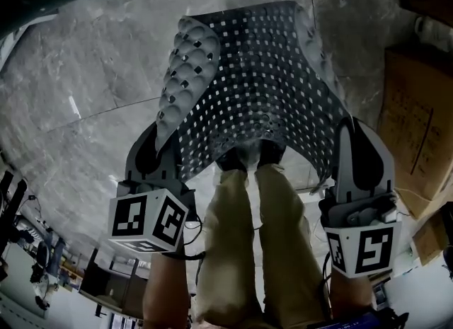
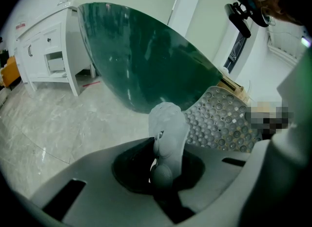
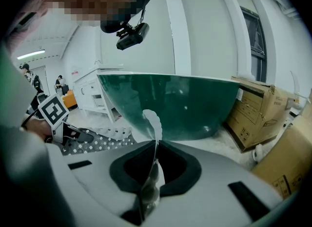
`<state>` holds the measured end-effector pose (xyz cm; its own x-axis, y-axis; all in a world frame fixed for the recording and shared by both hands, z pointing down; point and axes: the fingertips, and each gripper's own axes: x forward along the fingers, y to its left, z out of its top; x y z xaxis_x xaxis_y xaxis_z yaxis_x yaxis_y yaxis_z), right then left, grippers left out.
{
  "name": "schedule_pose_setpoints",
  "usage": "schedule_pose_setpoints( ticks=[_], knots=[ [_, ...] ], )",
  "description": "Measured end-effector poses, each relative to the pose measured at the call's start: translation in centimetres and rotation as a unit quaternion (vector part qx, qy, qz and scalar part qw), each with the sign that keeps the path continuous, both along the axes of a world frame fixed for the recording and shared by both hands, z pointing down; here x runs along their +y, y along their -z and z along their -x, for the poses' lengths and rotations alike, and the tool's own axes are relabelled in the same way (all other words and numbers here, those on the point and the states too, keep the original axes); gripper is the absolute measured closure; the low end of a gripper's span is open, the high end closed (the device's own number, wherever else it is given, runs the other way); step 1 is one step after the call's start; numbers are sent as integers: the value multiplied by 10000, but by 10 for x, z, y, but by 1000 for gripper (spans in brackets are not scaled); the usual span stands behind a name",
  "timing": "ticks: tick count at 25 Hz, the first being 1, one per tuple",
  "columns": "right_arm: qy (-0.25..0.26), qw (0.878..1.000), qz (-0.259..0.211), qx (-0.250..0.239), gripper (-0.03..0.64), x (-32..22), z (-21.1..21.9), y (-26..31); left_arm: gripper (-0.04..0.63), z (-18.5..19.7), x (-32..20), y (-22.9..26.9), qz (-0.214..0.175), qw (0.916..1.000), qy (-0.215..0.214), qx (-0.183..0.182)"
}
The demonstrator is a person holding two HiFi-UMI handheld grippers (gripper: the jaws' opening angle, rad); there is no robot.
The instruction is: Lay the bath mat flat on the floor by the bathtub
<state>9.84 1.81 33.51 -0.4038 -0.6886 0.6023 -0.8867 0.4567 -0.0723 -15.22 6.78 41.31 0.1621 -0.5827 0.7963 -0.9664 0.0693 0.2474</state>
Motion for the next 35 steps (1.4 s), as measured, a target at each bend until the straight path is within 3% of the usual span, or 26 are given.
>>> schedule_pose_setpoints(
  ticks=[35],
  knots=[
    [-4, 9997, -246, 1, 588, 1, 9, 9, 557, 3, -10, 10, -147, 9991, -379, -154]
  ],
)
